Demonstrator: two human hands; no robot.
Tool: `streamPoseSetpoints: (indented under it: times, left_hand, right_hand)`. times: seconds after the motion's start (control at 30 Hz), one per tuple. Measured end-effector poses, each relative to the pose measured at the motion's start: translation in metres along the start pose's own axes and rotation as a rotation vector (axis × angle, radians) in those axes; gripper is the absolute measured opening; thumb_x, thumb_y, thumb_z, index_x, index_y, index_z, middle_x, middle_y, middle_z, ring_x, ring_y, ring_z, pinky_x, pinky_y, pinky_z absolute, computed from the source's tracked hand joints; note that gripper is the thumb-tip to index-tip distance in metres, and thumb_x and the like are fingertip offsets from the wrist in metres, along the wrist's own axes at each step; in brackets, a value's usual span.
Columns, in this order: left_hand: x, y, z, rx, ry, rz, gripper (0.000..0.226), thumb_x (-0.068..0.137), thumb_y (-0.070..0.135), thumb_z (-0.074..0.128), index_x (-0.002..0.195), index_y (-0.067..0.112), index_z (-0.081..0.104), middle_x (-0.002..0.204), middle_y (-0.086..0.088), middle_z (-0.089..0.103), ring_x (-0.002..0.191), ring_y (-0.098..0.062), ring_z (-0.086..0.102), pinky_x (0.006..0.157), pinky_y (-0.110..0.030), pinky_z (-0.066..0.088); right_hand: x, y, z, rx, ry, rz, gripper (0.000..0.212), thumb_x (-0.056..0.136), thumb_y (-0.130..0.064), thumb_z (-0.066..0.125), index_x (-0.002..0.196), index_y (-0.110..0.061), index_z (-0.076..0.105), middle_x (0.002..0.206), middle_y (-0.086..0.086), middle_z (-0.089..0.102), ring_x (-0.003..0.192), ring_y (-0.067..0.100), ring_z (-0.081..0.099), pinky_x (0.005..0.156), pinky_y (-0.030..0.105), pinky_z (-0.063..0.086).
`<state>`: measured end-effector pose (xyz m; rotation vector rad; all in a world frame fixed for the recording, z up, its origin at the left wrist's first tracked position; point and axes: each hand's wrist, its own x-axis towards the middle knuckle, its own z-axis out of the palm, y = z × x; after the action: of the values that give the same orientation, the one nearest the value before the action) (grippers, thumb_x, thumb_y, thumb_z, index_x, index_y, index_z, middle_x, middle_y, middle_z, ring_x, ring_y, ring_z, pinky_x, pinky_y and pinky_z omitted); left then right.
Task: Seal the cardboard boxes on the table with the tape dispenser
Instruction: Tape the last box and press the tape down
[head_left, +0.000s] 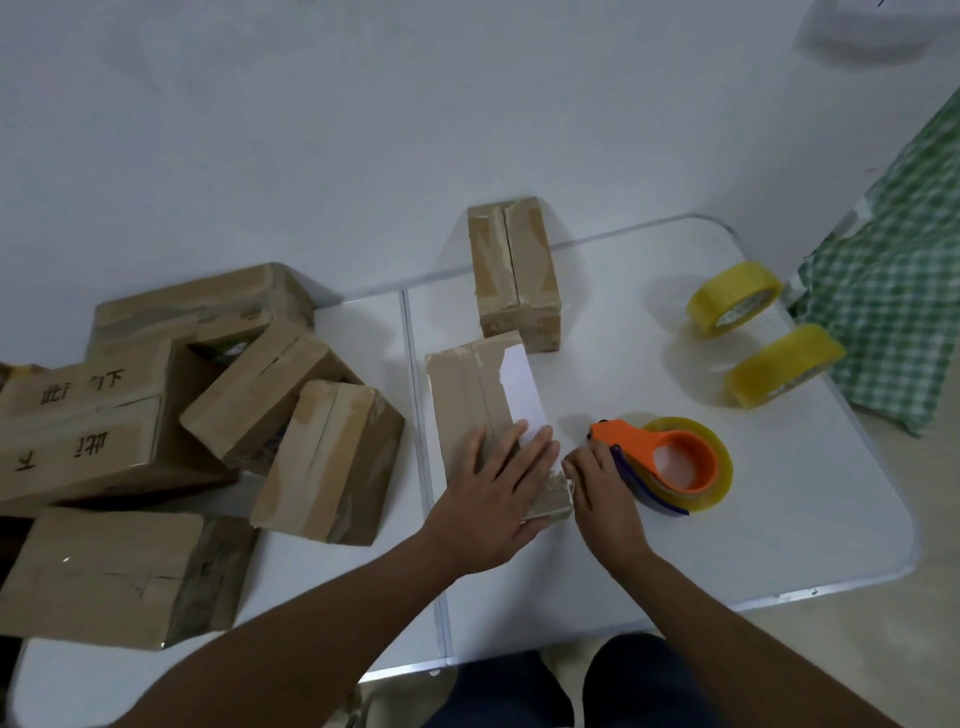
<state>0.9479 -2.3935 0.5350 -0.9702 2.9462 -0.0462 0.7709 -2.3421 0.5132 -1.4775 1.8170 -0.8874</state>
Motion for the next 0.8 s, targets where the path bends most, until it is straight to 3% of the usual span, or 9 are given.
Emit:
streamPoseSetpoints:
  times: [0.07,0.2,0.27,0.33,0.4,0.47,0.6,0.8]
  left_hand:
    - [0.0,-0.001,0.0,-0.008,0.004,-0.01,0.075,0.1,0.06,0.028,0.158,0.014,0.016,0.165,-0.009,0.011,0.152,-0.034,0.01,0.115,-0.061,0.017]
    - [0.0,0.001,-0.001,-0.011,-0.007,-0.02,0.074,0.101,0.059,0.028,0.158,0.013,0.016,0.166,-0.008,0.009,0.152,-0.034,0.008,0.115,-0.062,0.017]
    - [-0.001,0.001,-0.002,-0.011,-0.011,-0.022,0.074,0.101,0.059,0.028,0.158,0.013,0.016,0.166,-0.009,0.01,0.152,-0.033,0.008,0.115,-0.062,0.018]
    - [0.0,0.001,-0.003,-0.011,-0.009,-0.027,0.075,0.1,0.06,0.027,0.157,0.013,0.016,0.165,-0.009,0.011,0.152,-0.033,0.009,0.114,-0.062,0.019]
    - [0.0,0.002,-0.004,-0.018,-0.012,-0.035,0.075,0.1,0.061,0.027,0.157,0.013,0.017,0.165,-0.008,0.012,0.152,-0.033,0.01,0.114,-0.062,0.02]
    - [0.0,0.003,-0.005,-0.026,-0.018,-0.041,0.075,0.1,0.062,0.028,0.157,0.014,0.019,0.165,-0.008,0.013,0.152,-0.033,0.011,0.114,-0.061,0.02]
    - [0.0,0.004,-0.007,-0.046,-0.042,-0.044,0.073,0.1,0.061,0.029,0.157,0.016,0.02,0.165,-0.008,0.014,0.152,-0.032,0.012,0.114,-0.061,0.021]
    - [0.001,0.003,-0.01,-0.043,-0.071,-0.042,0.074,0.1,0.062,0.027,0.157,0.015,0.019,0.165,-0.008,0.015,0.151,-0.033,0.013,0.114,-0.062,0.021]
  right_hand:
    - [0.0,0.0,0.002,0.063,-0.014,0.063,0.022,0.101,-0.008,0.043,0.081,-0.017,0.046,0.082,-0.003,0.049,0.067,0.007,0.048,0.059,0.018,0.037]
    - [0.01,-0.007,0.001,0.135,-0.089,0.258,0.027,0.102,-0.023,0.046,0.076,-0.017,0.043,0.071,0.005,0.054,0.067,0.02,0.054,0.063,0.038,0.043]
    - [0.013,-0.011,-0.002,0.165,-0.121,0.325,0.023,0.101,-0.022,0.048,0.082,-0.011,0.052,0.078,0.009,0.06,0.074,0.024,0.058,0.07,0.041,0.046]
    - [0.007,-0.012,-0.007,0.269,-0.068,0.385,0.012,0.1,-0.015,0.051,0.1,-0.008,0.06,0.093,0.009,0.066,0.085,0.024,0.063,0.08,0.043,0.052]
    - [-0.006,-0.012,-0.017,0.366,0.074,0.394,0.013,0.099,-0.013,0.052,0.106,-0.014,0.063,0.096,0.003,0.068,0.09,0.017,0.065,0.084,0.039,0.054]
    - [-0.016,-0.018,-0.021,0.465,0.115,0.368,0.018,0.101,-0.019,0.05,0.108,-0.025,0.065,0.1,-0.006,0.071,0.095,0.008,0.066,0.085,0.029,0.053]
    - [-0.028,-0.034,-0.015,0.462,-0.085,0.298,0.029,0.102,-0.024,0.045,0.127,-0.039,0.051,0.119,-0.026,0.059,0.107,-0.013,0.056,0.093,0.013,0.044]
    - [-0.017,-0.036,-0.039,0.705,-0.299,0.418,0.028,0.103,-0.034,0.042,0.125,-0.046,0.055,0.118,-0.029,0.063,0.11,-0.007,0.058,0.084,0.017,0.051]
